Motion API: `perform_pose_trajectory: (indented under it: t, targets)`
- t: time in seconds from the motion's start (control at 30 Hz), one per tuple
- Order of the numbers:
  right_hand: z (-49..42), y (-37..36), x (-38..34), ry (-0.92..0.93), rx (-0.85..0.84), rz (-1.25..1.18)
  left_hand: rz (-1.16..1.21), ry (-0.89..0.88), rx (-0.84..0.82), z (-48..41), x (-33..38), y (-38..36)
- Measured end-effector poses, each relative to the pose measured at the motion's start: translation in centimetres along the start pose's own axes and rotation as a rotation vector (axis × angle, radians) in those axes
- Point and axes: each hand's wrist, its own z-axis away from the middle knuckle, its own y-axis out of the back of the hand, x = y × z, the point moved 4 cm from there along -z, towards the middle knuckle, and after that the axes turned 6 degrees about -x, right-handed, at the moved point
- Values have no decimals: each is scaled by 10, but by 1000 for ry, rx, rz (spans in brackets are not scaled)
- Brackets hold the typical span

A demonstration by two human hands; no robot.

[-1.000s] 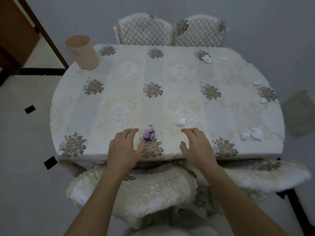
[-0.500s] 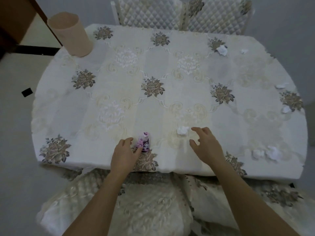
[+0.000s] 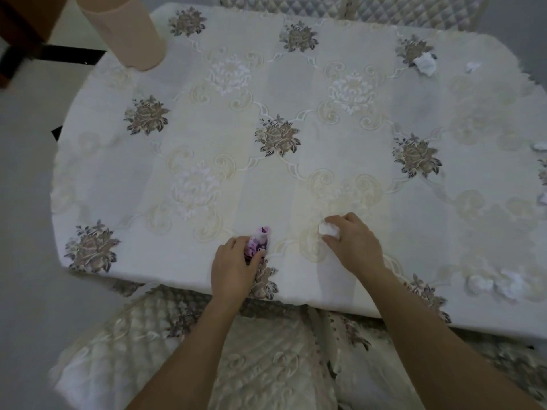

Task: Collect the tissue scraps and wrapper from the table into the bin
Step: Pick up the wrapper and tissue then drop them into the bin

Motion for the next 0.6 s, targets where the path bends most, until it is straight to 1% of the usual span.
perform_pose_trajectory:
  t: [0.1, 0.17, 0.27, 0.37, 0.5, 0.6]
  targets:
    - [3, -1, 0, -21, 31, 13, 54, -7, -12, 2, 2, 0]
    - [6, -1, 1, -39, 61, -31, 130, 21, -23, 3, 4, 2]
    - [14, 2, 2, -66, 126, -157, 279, 77, -25, 5, 12, 11]
    - [28, 12, -3, -78, 219, -337, 434, 112, -40, 8, 25, 23]
    - [53, 32, -24, -28, 327, -488, 575, 48, -34, 16, 47, 46]
    - [74, 49, -41, 18, 384, -552, 569, -28, -18, 25, 63, 64]
